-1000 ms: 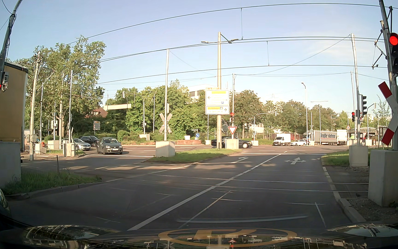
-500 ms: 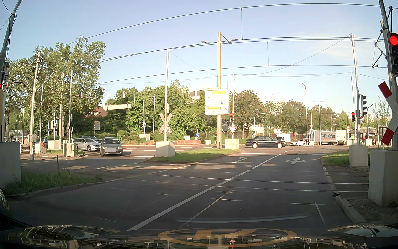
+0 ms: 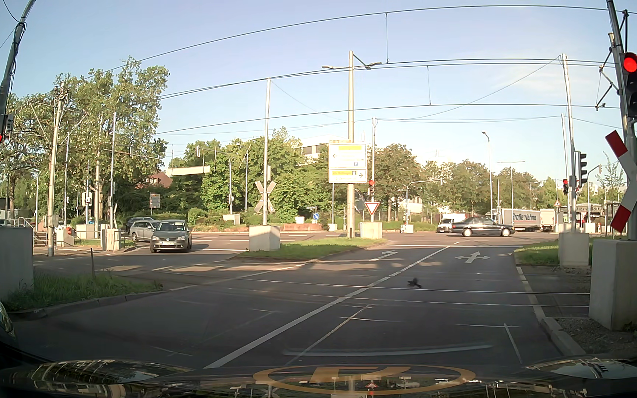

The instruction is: Follow the waypoints while adhering to traffic rules and regulations

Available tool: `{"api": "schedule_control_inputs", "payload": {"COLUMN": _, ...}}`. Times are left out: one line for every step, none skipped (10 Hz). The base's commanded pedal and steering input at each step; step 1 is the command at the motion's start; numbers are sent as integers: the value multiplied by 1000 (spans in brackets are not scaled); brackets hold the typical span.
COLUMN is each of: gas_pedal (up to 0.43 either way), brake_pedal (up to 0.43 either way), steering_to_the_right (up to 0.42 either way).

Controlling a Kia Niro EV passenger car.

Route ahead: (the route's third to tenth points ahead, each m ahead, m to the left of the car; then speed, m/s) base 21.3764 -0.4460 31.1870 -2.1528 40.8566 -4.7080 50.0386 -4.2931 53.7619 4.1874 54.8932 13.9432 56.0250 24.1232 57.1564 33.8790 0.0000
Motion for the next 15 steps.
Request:
{"api": "schedule_control_inputs", "payload": {"gas_pedal": 0, "brake_pedal": 293, "steering_to_the_right": 248}}
{"api": "schedule_control_inputs", "payload": {"gas_pedal": 0, "brake_pedal": 293, "steering_to_the_right": 248}}
{"api": "schedule_control_inputs", "payload": {"gas_pedal": 0, "brake_pedal": 293, "steering_to_the_right": 248}}
{"api": "schedule_control_inputs", "payload": {"gas_pedal": 0, "brake_pedal": 293, "steering_to_the_right": 248}}
{"api": "schedule_control_inputs", "payload": {"gas_pedal": 0, "brake_pedal": 293, "steering_to_the_right": 248}}
{"api": "schedule_control_inputs", "payload": {"gas_pedal": 0, "brake_pedal": 293, "steering_to_the_right": 248}}
{"api": "schedule_control_inputs", "payload": {"gas_pedal": 0, "brake_pedal": 293, "steering_to_the_right": 248}}
{"api": "schedule_control_inputs", "payload": {"gas_pedal": 0, "brake_pedal": 293, "steering_to_the_right": 248}}
{"api": "schedule_control_inputs", "payload": {"gas_pedal": 0, "brake_pedal": 287, "steering_to_the_right": 248}}
{"api": "schedule_control_inputs", "payload": {"gas_pedal": 0, "brake_pedal": 293, "steering_to_the_right": 248}}
{"api": "schedule_control_inputs", "payload": {"gas_pedal": 0, "brake_pedal": 287, "steering_to_the_right": 248}}
{"api": "schedule_control_inputs", "payload": {"gas_pedal": 0, "brake_pedal": 293, "steering_to_the_right": 248}}
{"api": "schedule_control_inputs", "payload": {"gas_pedal": 0, "brake_pedal": 293, "steering_to_the_right": 248}}
{"api": "schedule_control_inputs", "payload": {"gas_pedal": 0, "brake_pedal": 287, "steering_to_the_right": 248}}
{"api": "schedule_control_inputs", "payload": {"gas_pedal": 0, "brake_pedal": 293, "steering_to_the_right": 248}}
